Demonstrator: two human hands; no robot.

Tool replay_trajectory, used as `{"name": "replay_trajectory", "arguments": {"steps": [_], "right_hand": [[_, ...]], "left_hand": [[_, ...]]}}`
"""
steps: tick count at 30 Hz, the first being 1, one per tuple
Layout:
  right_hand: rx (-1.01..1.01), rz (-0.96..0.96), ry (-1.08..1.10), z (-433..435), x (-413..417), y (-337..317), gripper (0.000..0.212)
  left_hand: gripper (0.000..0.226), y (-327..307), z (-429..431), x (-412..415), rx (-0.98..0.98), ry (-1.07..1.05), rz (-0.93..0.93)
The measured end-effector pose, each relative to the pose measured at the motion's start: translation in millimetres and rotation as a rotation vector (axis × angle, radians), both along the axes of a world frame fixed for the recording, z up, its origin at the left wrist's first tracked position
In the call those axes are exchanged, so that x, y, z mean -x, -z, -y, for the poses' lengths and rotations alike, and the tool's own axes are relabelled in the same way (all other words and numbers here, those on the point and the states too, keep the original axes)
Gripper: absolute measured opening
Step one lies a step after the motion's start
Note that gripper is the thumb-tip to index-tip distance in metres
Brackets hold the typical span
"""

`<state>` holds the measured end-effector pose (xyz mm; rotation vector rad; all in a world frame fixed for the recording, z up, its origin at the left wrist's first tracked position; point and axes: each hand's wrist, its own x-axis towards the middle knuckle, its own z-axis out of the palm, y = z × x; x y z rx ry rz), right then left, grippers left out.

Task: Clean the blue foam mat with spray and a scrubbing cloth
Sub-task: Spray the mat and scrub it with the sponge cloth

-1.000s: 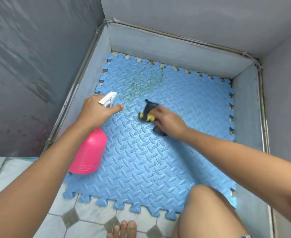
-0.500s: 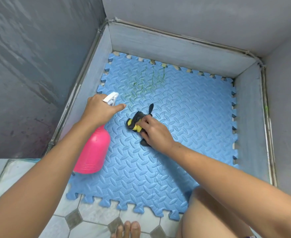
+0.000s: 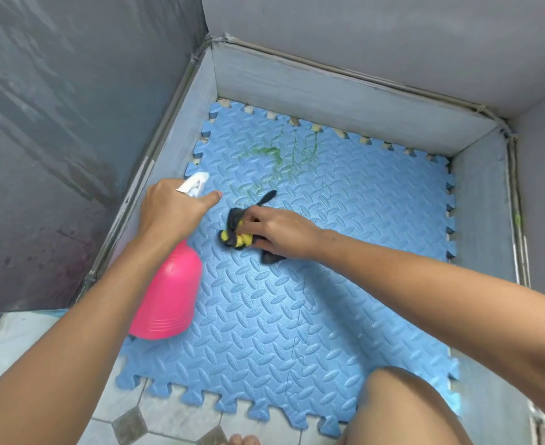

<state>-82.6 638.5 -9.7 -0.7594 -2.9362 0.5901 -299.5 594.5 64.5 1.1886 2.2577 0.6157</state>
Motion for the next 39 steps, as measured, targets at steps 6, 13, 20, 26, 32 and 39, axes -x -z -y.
{"name": "replay_trajectory", "arguments": {"steps": [6, 13, 20, 26, 32, 39], "right_hand": [[0.028, -0.112, 0.271, -64, 59, 9, 0.030], [0.010, -0.044, 1.022, -161, -34, 11, 0.032], [-0.073, 0.006, 1.215, -152, -95, 15, 0.030], [0.043, -0.075, 0.604, -24, 19, 1, 0.030], [0.033, -0.052, 0.251, 18, -9, 5, 0.032], [-0.057, 0.051, 1.209, -98, -145, 14, 0.033]], "left_hand": [[0.077, 5, 0, 13, -0.057, 0.015, 0.094], [0.068, 4, 0, 18, -0.047, 0.023, 0.110], [0.080, 5, -2, 17, -0.041, 0.031, 0.097], [0.076, 7, -2, 22, -0.066, 0.055, 0.142], [0.074, 5, 0, 23, -0.056, 0.042, 0.207], [0.072, 4, 0, 21, -0.040, 0.039, 0.156]]}}
